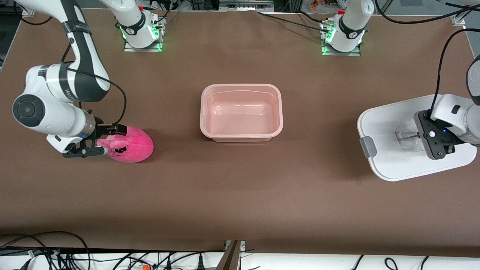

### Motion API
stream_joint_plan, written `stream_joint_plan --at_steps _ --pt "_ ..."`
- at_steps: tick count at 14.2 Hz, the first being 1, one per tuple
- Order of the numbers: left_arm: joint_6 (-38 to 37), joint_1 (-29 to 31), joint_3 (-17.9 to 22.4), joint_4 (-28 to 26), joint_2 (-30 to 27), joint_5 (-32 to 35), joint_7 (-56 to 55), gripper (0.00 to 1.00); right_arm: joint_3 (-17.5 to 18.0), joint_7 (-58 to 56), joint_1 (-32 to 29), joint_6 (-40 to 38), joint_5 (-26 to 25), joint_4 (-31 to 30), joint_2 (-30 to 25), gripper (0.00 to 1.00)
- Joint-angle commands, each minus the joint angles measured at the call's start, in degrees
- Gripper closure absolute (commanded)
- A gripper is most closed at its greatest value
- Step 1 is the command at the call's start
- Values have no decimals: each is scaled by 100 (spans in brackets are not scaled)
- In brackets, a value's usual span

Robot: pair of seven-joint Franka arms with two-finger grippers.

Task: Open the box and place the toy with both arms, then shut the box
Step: 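Reach the right gripper down to the pink plush toy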

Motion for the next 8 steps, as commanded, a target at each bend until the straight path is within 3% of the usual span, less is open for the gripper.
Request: stream_joint_plan --at_steps 1,4,5,7,8 --pt "-92 12 -33 79 8 181 127 100 -40 7 -8 752 227 -751 -281 0" --pt "-92 4 -33 88 8 181 127 100 -40 -2 -17 1024 422 -751 -70 1" --pt "-92 4 -33 88 8 172 118 100 -49 -2 -17 1164 422 -751 9 6" --pt "-92 4 -33 88 8 172 127 100 -49 -11 -34 1367 422 -743 124 20" --pt "-92 4 -33 88 8 172 118 100 -49 -81 -69 1377 422 -725 133 34"
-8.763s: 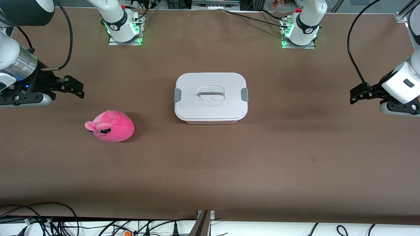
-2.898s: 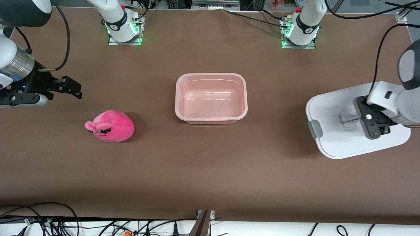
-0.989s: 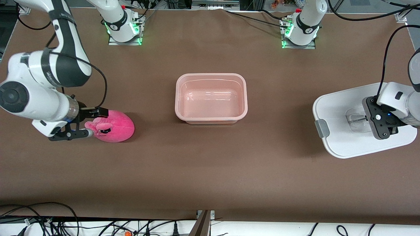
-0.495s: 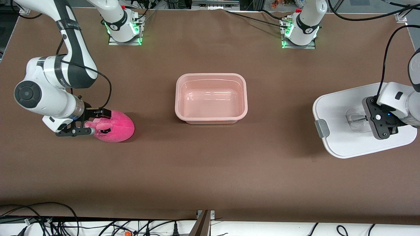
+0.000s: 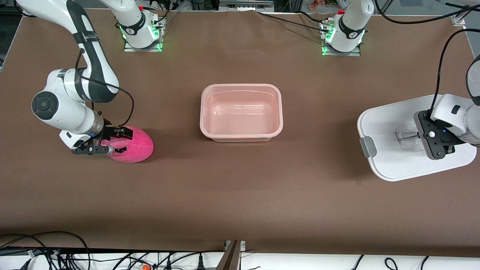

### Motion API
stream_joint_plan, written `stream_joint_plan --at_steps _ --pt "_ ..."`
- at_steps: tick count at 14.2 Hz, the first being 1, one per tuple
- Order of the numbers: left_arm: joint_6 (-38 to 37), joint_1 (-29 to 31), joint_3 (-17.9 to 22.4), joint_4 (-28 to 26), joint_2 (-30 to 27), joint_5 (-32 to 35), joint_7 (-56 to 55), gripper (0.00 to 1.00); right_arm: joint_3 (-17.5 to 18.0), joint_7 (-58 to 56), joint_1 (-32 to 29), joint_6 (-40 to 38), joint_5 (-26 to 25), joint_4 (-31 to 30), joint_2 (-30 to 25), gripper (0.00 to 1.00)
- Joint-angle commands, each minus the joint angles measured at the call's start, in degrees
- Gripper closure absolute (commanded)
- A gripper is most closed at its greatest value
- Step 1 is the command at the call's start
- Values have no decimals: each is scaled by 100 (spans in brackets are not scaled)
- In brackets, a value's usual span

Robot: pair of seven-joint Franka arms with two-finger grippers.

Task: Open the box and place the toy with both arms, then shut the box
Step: 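Grasp the pink plush toy with the right gripper and lift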

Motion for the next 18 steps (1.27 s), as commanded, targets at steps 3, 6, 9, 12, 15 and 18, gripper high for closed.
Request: stream_joint_plan --at_steps 3,6,9,12,15,18 --pt "-92 4 -33 79 4 172 118 100 -2 -118 -123 169 75 -13 42 82" --pt "-92 4 -33 79 4 172 127 100 6 -109 -123 169 75 -13 42 100" --pt "-92 4 -33 79 4 172 127 100 15 -205 -114 117 66 49 -28 100" --pt "-92 4 -33 79 4 172 127 100 41 -574 -106 -504 48 469 -248 100" --pt "-92 4 -33 79 4 172 127 100 129 -644 -62 -1681 31 1320 -275 100" --pt "-92 4 -33 70 4 163 127 100 454 -1022 -10 -2658 48 2182 -248 100"
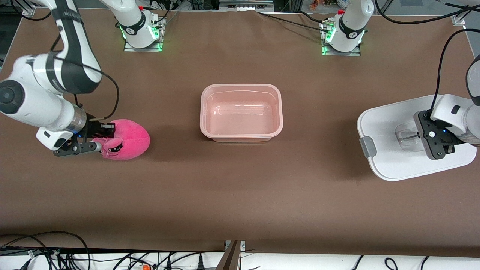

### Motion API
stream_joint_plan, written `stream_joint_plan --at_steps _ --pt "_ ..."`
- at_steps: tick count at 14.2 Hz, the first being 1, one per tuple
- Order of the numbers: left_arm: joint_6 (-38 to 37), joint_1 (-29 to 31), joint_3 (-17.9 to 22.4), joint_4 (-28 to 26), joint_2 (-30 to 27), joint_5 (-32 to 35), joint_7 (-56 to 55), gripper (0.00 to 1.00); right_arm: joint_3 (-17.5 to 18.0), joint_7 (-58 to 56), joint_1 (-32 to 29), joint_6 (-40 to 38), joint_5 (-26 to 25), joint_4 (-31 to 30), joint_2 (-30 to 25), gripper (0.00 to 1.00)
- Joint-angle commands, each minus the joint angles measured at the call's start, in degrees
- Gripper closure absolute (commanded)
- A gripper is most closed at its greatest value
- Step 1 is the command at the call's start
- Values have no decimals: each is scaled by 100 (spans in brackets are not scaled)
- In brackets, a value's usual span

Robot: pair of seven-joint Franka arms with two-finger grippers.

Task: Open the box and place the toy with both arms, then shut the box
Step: 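Grasp the pink plush toy with the right gripper and lift, then carry the toy over the pink box and lower it inside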

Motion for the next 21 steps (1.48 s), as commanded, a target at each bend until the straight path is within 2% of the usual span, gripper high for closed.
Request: stream_joint_plan --at_steps 1,3,7,9,13,17,21 --pt "-91 4 -33 70 2 163 127 100 332 -324 88 -880 40 832 55 100" --pt "-91 12 -33 70 2 163 135 100 675 -744 237 -1225 -13 1168 55 100" --pt "-91 12 -33 70 2 155 135 100 1054 -2624 825 -1235 -110 1511 55 100" --pt "-91 4 -33 70 2 155 135 100 1063 -2925 1351 -1243 -406 1678 64 100" --pt "-91 12 -33 62 2 155 135 100 1045 -2962 2933 -1191 -1303 1740 396 100" --pt "-91 12 -33 62 2 155 135 100 1045 -2927 3261 -1156 -1621 2135 985 100" --pt "-91 12 -33 62 2 146 135 100 1037 -2734 3393 -1182 -1656 2355 1355 100"
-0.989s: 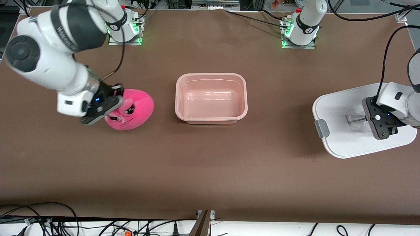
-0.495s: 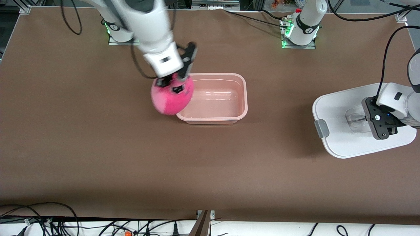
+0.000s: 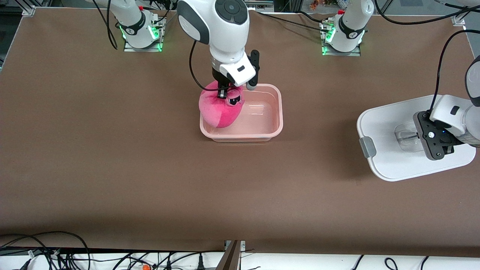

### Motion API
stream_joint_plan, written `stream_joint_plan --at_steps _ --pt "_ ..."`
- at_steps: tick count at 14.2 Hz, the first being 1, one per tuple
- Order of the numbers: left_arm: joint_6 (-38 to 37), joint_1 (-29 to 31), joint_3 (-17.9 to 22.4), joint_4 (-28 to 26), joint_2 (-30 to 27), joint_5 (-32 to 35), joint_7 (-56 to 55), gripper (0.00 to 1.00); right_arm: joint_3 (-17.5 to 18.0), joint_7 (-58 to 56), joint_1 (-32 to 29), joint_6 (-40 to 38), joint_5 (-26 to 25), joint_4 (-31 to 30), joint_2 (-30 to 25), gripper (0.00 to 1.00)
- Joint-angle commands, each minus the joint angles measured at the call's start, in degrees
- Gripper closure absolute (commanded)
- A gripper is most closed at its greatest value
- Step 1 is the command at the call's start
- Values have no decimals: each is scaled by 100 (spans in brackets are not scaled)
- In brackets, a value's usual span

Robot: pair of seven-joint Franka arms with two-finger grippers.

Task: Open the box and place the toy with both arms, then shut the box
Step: 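Carry the toy over the pink box and lower it inside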

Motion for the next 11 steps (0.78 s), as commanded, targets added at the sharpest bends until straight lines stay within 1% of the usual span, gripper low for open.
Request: stream_joint_plan --at_steps 1,7,11 --pt "-91 12 -32 54 -19 146 135 100 -49 76 169 -158 -207 291 264 100" --pt "-91 12 -32 54 -19 137 135 100 -49 261 327 -106 -488 256 843 100" --pt "-91 12 -32 54 -19 128 135 100 -58 892 626 333 -971 256 1441 100"
